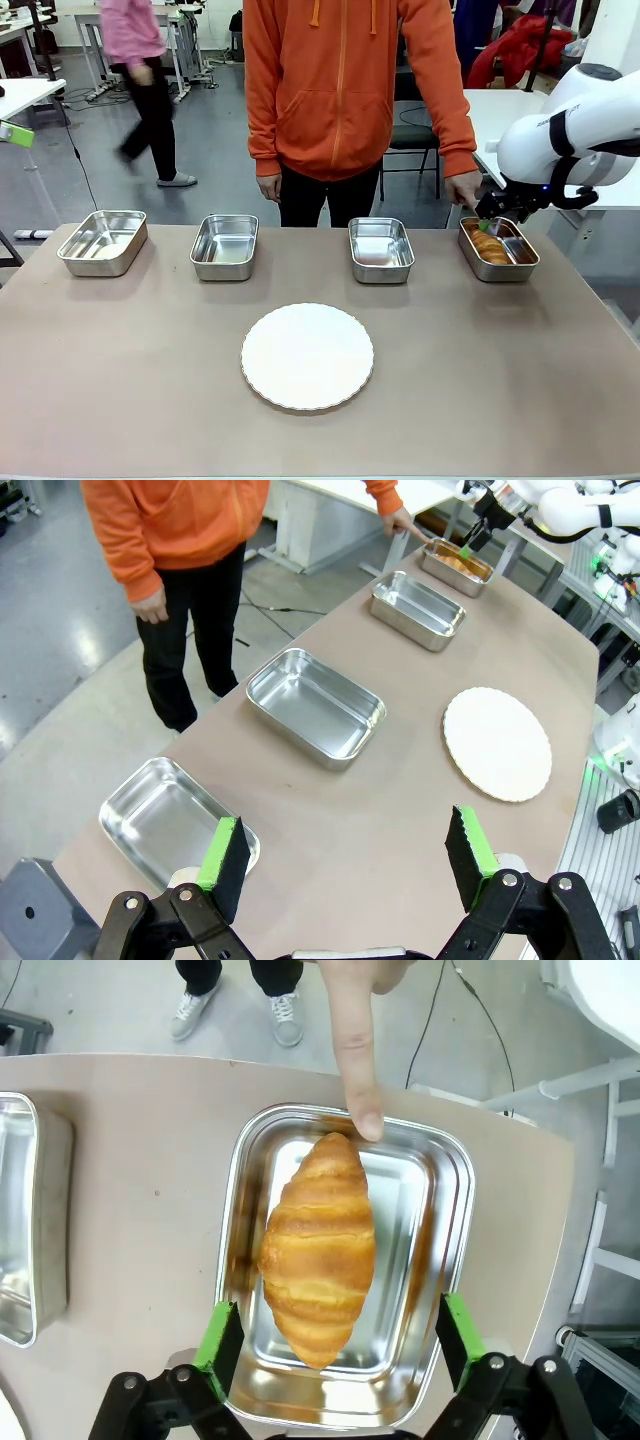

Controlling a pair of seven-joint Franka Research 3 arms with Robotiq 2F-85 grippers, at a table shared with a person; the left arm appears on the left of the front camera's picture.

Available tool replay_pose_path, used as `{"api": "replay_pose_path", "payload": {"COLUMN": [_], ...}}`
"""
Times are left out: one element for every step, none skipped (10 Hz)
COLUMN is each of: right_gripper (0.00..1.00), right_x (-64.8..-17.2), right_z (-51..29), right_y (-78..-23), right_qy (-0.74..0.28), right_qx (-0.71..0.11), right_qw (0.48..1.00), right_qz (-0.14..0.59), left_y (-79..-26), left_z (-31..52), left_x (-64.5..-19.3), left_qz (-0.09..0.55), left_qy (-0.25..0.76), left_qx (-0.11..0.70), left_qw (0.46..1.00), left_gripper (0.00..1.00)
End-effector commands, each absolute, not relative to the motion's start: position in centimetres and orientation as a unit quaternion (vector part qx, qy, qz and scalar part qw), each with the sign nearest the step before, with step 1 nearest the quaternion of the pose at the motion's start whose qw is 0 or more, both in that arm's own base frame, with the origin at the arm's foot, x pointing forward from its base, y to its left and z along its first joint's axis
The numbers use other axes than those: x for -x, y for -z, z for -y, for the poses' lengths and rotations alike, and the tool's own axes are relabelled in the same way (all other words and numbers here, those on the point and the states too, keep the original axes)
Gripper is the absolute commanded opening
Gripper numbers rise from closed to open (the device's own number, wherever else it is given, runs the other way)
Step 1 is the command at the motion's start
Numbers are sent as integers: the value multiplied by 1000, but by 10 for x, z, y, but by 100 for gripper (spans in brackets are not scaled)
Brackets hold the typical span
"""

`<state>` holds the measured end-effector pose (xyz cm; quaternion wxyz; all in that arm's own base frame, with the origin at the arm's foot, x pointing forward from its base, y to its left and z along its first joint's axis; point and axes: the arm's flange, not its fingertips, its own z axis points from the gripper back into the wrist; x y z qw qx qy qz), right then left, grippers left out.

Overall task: Place the bread in the container.
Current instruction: Place the Butter Roll into the Airtight Container indicated by the human.

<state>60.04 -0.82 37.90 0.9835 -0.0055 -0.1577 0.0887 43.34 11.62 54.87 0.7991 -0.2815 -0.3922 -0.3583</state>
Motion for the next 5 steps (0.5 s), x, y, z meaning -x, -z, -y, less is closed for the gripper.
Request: {"api": "replay_pose_path", "payload": {"right_gripper": [100,100,100,100,100], "right_x": [-603,-600,-600,-600,-600], "right_z": [12,8,8,8,8], "right_y": [-385,-379,-379,-379,-379], "right_qy": [-58,-89,-89,-89,-89], "right_qx": [1,6,6,6,6], "right_qw": [987,983,983,983,983], "right_qz": [151,158,158,158,158], "left_y": [-550,-550,-550,-550,-550], "left_z": [-114,-114,-114,-114,-114], "left_x": [-433,-433,-433,-433,-433], "left_qz": [396,396,396,396,396], "left_qy": [361,361,361,361,361], "left_qx": [286,286,286,286,286], "left_qw": [794,794,794,794,794], "left_gripper": [100,100,100,100,100]}}
